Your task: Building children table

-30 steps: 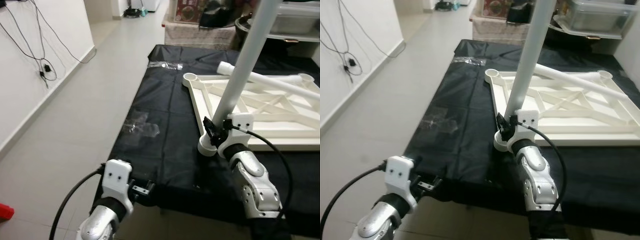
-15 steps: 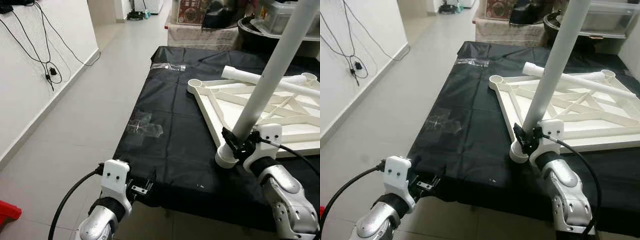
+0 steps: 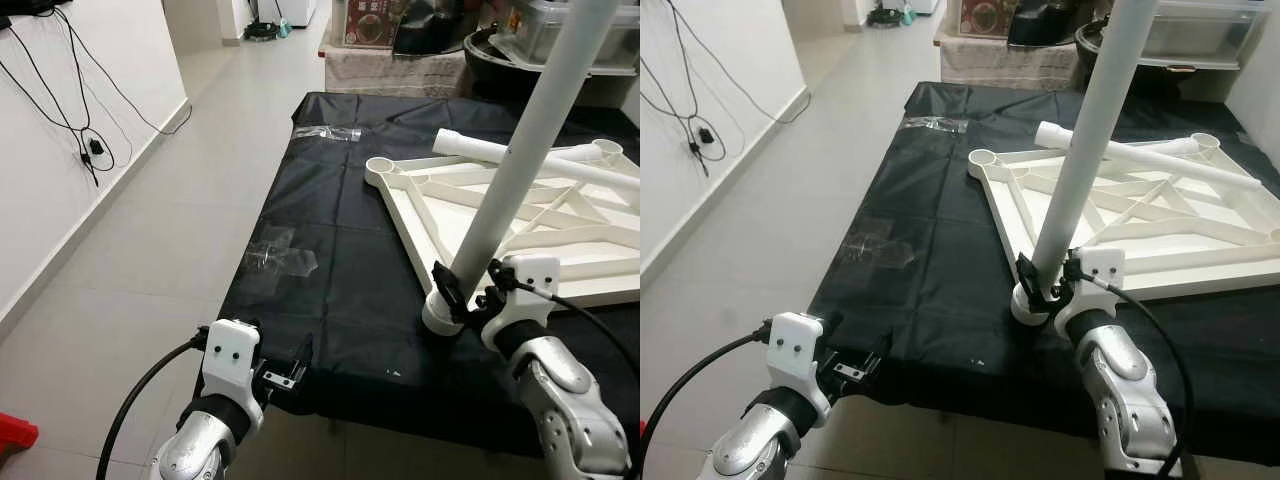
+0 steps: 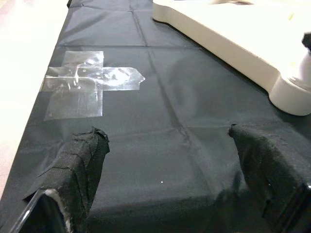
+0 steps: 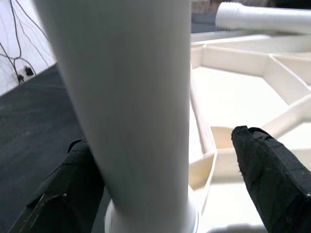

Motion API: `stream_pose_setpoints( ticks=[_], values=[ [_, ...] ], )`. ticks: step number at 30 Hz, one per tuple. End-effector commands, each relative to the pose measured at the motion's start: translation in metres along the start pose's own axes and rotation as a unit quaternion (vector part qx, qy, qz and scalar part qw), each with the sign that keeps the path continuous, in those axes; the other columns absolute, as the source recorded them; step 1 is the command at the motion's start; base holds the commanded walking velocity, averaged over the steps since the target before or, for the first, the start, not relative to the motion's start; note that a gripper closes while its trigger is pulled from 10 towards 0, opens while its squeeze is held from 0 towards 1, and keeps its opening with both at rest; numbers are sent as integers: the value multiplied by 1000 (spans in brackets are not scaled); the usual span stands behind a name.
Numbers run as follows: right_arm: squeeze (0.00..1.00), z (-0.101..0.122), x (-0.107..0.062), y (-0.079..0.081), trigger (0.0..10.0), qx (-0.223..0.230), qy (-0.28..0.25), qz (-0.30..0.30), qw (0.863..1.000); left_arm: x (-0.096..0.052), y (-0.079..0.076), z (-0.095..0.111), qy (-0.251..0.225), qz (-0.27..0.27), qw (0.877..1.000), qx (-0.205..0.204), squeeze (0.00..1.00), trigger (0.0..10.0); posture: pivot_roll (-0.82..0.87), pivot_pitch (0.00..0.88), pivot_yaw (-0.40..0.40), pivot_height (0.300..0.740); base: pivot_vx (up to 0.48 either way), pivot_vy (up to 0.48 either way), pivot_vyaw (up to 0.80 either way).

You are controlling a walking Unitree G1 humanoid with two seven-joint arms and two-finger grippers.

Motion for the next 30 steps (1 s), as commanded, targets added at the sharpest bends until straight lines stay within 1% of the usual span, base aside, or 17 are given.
stream_pose_setpoints(
  ticks=[1,5,8,11,13,14,15,17,18,20,21,22,24,25,26,29,30],
  values=[
    [0,-4,-8,3,10000,-6,6,13,1000,0,1,-5,11,-2,1000,-2,0,10000,156,113,-7,740,0,0,0],
    [0,-17,-23,-4,10000,-5,26,40,999,1,1,-5,11,-2,1000,-3,0,10000,152,114,-3,740,0,0,0],
    [0,-20,-26,-6,10000,-6,33,54,998,1,1,-5,11,-2,1000,-3,0,10000,151,114,-2,740,0,0,0],
    [0,-28,-32,-3,10000,-4,52,100,994,2,2,-5,11,-2,1000,-3,0,10000,149,115,-3,740,0,0,0],
    [0,-32,-39,8,10000,3,64,152,986,2,2,-6,11,-1,1000,-3,0,10000,153,116,-7,740,0,0,0],
    [0,-32,-39,8,10000,3,64,152,986,2,2,-6,11,-1,1000,-3,0,10000,153,116,-7,740,0,0,0],
    [0,-30,-45,25,10000,10,69,201,977,2,3,-6,11,0,1000,-3,0,10000,151,117,-6,740,0,0,0],
    [0,-30,-45,25,10000,10,69,201,977,2,3,-6,11,0,1000,-3,0,10000,151,117,-6,740,0,0,0],
    [0,-26,-45,35,10000,16,63,225,972,2,3,-6,11,0,1000,-3,0,10000,154,117,-4,740,0,0,0],
    [0,-26,-45,35,10000,16,63,225,972,2,3,-6,11,0,1000,-3,0,10000,154,117,-4,740,0,0,0],
    [0,-20,-45,45,10000,25,57,248,967,2,3,-6,11,0,1000,-2,0,10000,154,117,-4,740,0,0,0],
    [0,-20,-45,45,10000,25,57,248,967,2,3,-6,11,0,1000,-2,0,10000,154,117,-4,740,0,0,0],
    [0,-1,-37,65,10000,42,25,277,960,1,3,-6,10,1,1000,-2,0,10000,159,119,-5,740,0,0,0],
    [0,-1,-37,65,10000,42,25,277,960,1,3,-6,10,1,1000,-2,0,10000,159,119,-5,740,0,0,0],
    [0,13,-30,75,10000,53,0,280,958,1,3,-6,10,2,1000,-2,0,10000,159,119,-5,740,0,0,0],
    [0,26,-21,85,10000,58,-22,278,958,1,3,-5,9,2,1000,-3,0,10000,158,122,-7,740,0,0,0],
    [0,38,-11,94,10000,64,-42,267,961,0,3,-5,8,2,1000,-3,0,10000,160,125,-7,740,0,0,0]
  ],
)
Point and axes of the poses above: a point about 5 cm out from each wrist's last joint towards the gripper, its own x axis pointing out of the wrist towards the gripper, its own z axis along the axis of the wrist's last joint, y = z × x, the point moved 6 cm from there along x, pointing out of the wrist towards the gripper, and after that the axes turned 5 degrees about -x, right-handed, at the moved point
